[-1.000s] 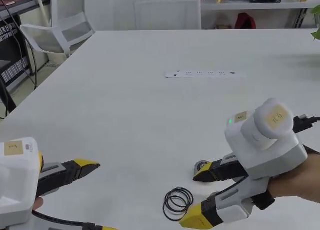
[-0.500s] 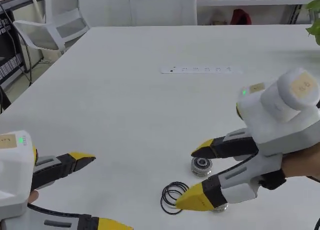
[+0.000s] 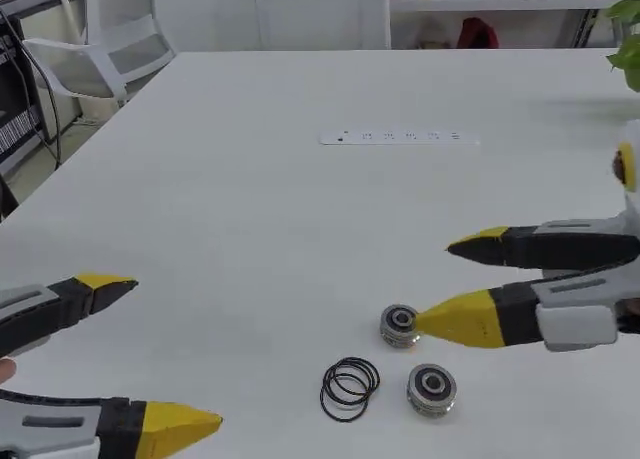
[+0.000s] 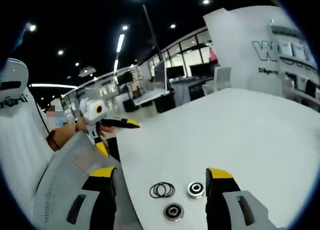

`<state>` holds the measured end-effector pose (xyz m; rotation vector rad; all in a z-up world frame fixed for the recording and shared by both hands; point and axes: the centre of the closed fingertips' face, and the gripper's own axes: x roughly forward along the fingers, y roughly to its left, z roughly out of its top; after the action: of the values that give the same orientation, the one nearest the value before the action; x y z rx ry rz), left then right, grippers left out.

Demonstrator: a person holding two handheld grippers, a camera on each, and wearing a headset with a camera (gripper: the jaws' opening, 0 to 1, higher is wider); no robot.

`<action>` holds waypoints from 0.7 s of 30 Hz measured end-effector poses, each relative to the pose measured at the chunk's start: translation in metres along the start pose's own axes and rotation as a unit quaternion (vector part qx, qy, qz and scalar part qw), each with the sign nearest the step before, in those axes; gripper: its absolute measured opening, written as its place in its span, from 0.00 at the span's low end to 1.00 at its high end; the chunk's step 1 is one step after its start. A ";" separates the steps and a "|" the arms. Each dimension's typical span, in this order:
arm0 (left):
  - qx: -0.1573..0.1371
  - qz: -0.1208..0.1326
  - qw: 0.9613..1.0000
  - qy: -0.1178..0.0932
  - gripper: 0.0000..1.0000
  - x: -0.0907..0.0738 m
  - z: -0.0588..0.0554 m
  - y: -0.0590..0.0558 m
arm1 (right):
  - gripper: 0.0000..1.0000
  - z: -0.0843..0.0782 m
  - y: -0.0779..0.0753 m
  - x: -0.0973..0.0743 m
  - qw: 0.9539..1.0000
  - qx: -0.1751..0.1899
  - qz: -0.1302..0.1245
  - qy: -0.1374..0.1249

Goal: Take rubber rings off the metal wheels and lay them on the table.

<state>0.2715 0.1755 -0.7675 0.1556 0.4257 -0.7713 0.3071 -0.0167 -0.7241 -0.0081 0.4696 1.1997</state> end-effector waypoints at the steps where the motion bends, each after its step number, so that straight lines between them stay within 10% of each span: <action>1: -0.001 0.004 1.000 -0.001 0.99 -0.002 0.000 0.002 | 0.76 0.002 -0.002 -0.005 1.000 -0.002 -0.006 -0.007; 11: -0.008 0.022 1.000 -0.008 0.99 -0.010 0.001 0.006 | 0.91 -0.006 -0.018 -0.048 0.996 0.008 -0.066 -0.061; 21: -0.009 0.022 1.000 0.014 1.00 -0.010 -0.012 0.007 | 0.99 -0.048 -0.030 -0.064 0.993 0.036 -0.102 -0.038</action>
<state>0.2667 0.1905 -0.7741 0.1589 0.4533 -0.7224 0.3000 -0.0972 -0.7521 0.0504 0.4338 0.9787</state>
